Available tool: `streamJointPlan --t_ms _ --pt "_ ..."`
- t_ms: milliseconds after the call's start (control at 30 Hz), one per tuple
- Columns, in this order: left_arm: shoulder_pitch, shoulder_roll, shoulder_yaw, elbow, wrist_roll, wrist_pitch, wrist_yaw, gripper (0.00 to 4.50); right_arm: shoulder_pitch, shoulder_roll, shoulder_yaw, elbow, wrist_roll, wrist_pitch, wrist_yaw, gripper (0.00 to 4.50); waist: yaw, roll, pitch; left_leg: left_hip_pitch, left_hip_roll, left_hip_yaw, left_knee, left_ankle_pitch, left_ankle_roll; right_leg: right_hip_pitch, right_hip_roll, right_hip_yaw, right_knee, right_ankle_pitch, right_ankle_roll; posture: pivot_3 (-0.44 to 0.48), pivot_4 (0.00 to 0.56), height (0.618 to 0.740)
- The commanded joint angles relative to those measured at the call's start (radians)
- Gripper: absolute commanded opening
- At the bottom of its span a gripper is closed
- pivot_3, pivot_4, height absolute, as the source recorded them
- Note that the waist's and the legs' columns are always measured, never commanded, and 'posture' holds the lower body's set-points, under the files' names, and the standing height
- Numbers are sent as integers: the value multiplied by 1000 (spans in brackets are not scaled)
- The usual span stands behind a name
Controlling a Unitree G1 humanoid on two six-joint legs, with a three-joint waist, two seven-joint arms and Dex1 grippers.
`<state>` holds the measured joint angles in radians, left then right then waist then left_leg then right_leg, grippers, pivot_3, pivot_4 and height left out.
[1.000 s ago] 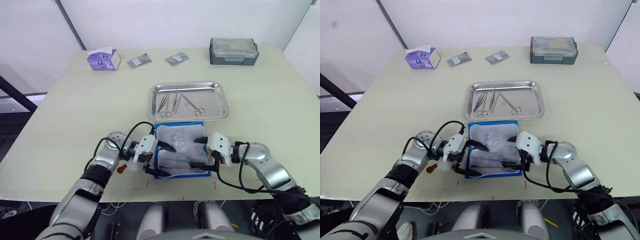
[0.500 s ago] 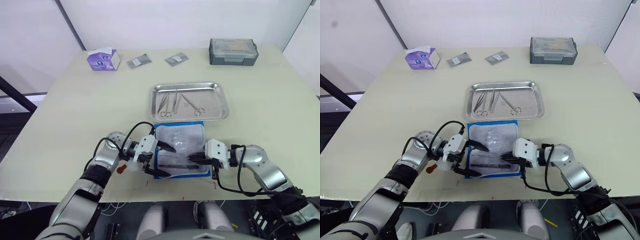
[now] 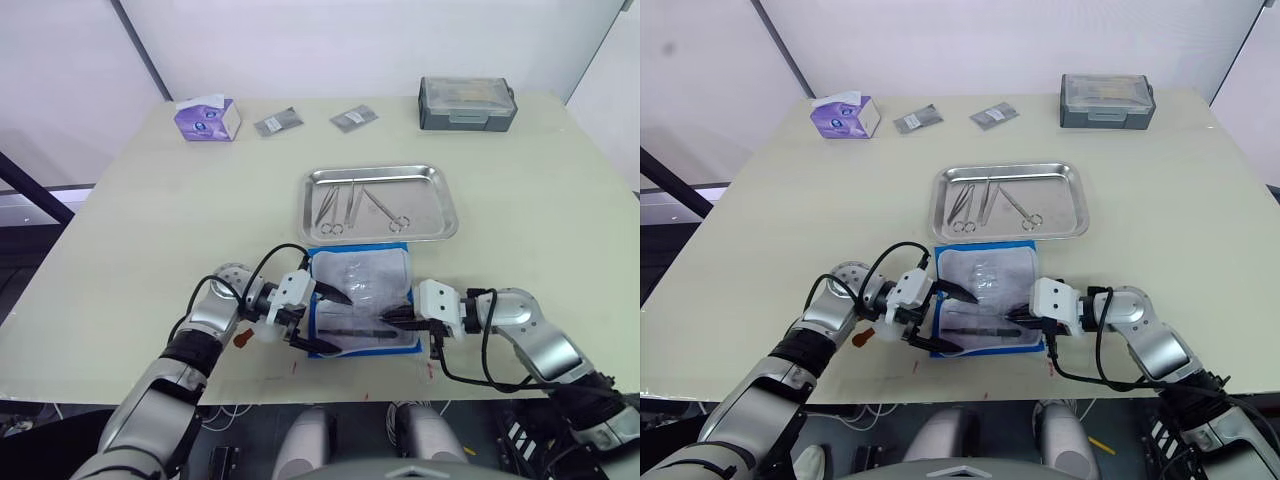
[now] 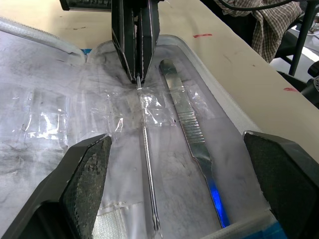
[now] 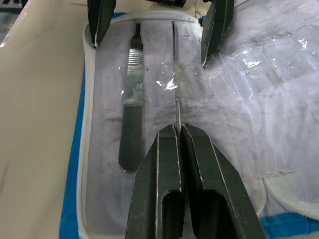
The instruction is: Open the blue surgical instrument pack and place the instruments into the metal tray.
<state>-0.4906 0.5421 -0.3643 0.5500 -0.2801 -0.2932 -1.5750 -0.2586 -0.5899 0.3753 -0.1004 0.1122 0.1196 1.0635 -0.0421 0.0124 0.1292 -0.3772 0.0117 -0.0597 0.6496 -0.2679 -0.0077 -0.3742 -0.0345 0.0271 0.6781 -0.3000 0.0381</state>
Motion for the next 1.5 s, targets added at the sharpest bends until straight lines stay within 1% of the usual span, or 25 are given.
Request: streamJointPlan --t_ms 33,167,400,633,700,733,767,833,867,1267,1300,1333,1367,1433,1500 --pt "72 9 -91 69 55 38 -39 4500 -16 -19 -16 -41 -2 20 12 183 0 0 0 0 0 0 0 0 0 0 0 0 0 0 0 0 150 734" --pt "69 8 -92 72 57 36 -39 4500 -23 -36 -22 -67 0 25 19 183 0 0 0 0 0 0 0 0 0 0 0 0 0 0 0 0 150 734" --pt "65 4 -92 76 59 36 -39 4500 -1 -67 -41 -53 -2 -2 21 183 0 0 0 0 0 0 0 0 0 0 0 0 0 0 0 0 150 734" --pt "62 4 -94 79 60 33 -39 4500 -1 -59 -56 -54 14 34 14 183 0 -1 0 0 0 0 0 0 0 0 0 0 0 0 0 0 150 734" --pt "61 4 -94 81 61 32 -39 4500 0 -60 -55 -54 11 47 14 688 1 -1 0 0 0 0 0 0 0 0 0 0 0 0 0 0 150 734" --pt "60 4 -94 81 61 32 -39 4500 4 -56 -55 -46 2 20 7 821 1 -1 0 0 0 0 0 0 0 0 0 0 0 0 0 0 150 734" --pt "60 4 -94 82 61 31 -39 4500 9 -48 -58 -39 -3 -6 -5 1379 1 -1 0 0 0 0 0 0 0 0 0 0 0 0 0 0 150 734" --pt "59 4 -94 82 61 31 -39 4500 13 -40 -55 -34 -1 -35 -4 2341 1 -1 0 0 0 0 0 0 0 0 0 0 0 0 0 0 150 734" --pt "59 4 -94 83 61 31 -39 4500 16 -35 -52 -34 6 -39 2 2568 1 -1 0 0 0 0 0 0 0 0 0 0 0 0 0 0 150 734" --pt "54 5 -93 85 63 28 -39 4500 17 56 -52 86 34 -81 -1 2568 1 -1 1 0 0 0 0 0 0 0 0 0 0 0 0 0 150 734" --pt "54 6 -92 84 63 29 -39 4500 16 61 -53 95 37 -83 0 2065 1 -1 1 0 0 0 0 0 0 0 0 0 0 0 0 0 150 734" --pt "54 6 -92 83 63 29 -39 4500 15 65 -53 100 39 -85 1 1895 1 -1 1 0 0 0 0 0 0 0 0 0 0 0 0 0 150 734" --pt "54 6 -92 82 63 29 -39 4500 13 69 -55 106 41 -85 1 1468 1 -1 1 0 0 0 0 0 0 0 0 0 0 0 0 0 150 734" --pt "56 8 -92 82 64 28 -39 4500 8 73 -53 123 34 -95 2 187 1 -1 1 0 0 0 0 0 0 0 0 0 0 0 0 0 150 734" --pt "58 8 -91 79 63 30 -39 4500 7 72 -53 132 30 -101 5 187 1 -1 1 0 0 0 0 0 0 0 0 0 0 0 0 0 150 734"
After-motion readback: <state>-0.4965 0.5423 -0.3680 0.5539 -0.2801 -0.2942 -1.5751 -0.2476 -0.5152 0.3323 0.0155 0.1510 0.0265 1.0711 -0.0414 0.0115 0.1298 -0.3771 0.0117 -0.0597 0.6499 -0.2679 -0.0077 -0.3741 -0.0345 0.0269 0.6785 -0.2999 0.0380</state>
